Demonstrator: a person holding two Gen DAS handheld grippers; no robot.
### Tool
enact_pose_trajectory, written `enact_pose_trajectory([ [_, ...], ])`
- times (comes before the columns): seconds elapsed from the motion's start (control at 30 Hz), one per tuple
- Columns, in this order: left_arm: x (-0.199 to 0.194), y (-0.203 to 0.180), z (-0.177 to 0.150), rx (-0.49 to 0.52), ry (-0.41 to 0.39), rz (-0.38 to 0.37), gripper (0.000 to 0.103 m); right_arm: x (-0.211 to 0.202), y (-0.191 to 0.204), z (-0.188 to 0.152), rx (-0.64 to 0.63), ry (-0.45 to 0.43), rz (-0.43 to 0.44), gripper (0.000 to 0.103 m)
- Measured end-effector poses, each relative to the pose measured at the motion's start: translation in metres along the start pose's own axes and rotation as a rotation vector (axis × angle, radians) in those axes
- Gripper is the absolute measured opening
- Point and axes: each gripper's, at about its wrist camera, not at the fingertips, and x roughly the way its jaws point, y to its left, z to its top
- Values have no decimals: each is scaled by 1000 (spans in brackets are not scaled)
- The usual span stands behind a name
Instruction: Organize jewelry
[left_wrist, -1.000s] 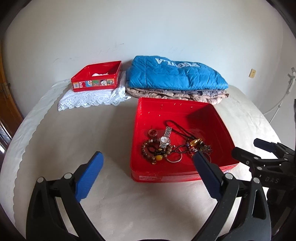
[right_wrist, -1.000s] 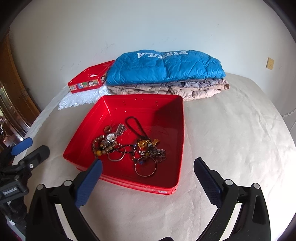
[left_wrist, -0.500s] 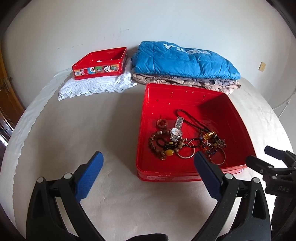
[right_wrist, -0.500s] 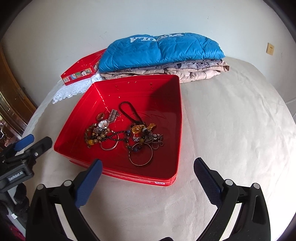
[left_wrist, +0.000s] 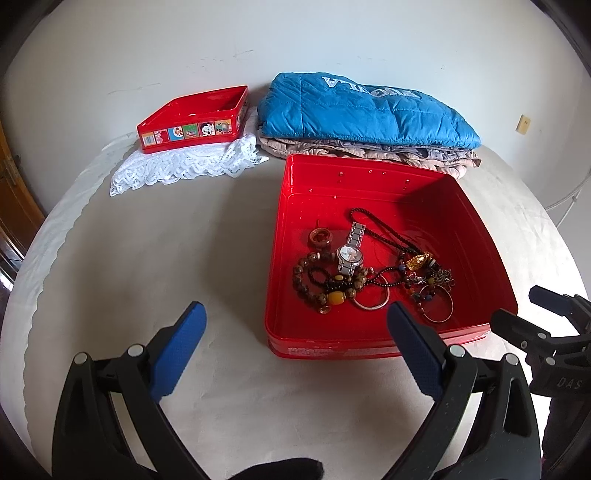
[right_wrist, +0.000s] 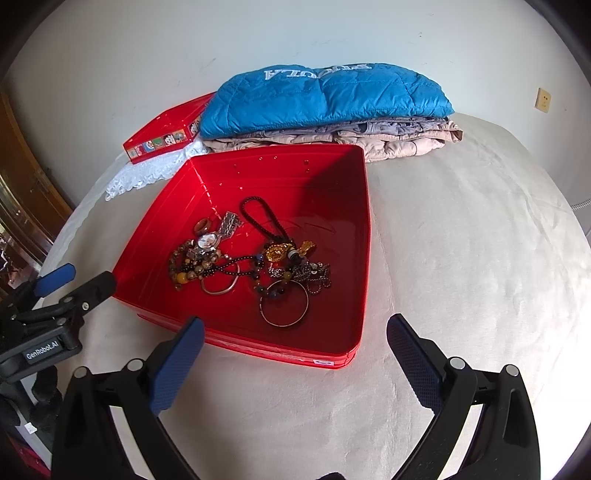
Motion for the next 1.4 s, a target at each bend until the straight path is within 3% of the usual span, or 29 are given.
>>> enact_pose_trajectory([
  [1.4, 8, -4, -2, 14, 22, -1, 97, 0, 1, 0, -5, -4, -1, 99],
])
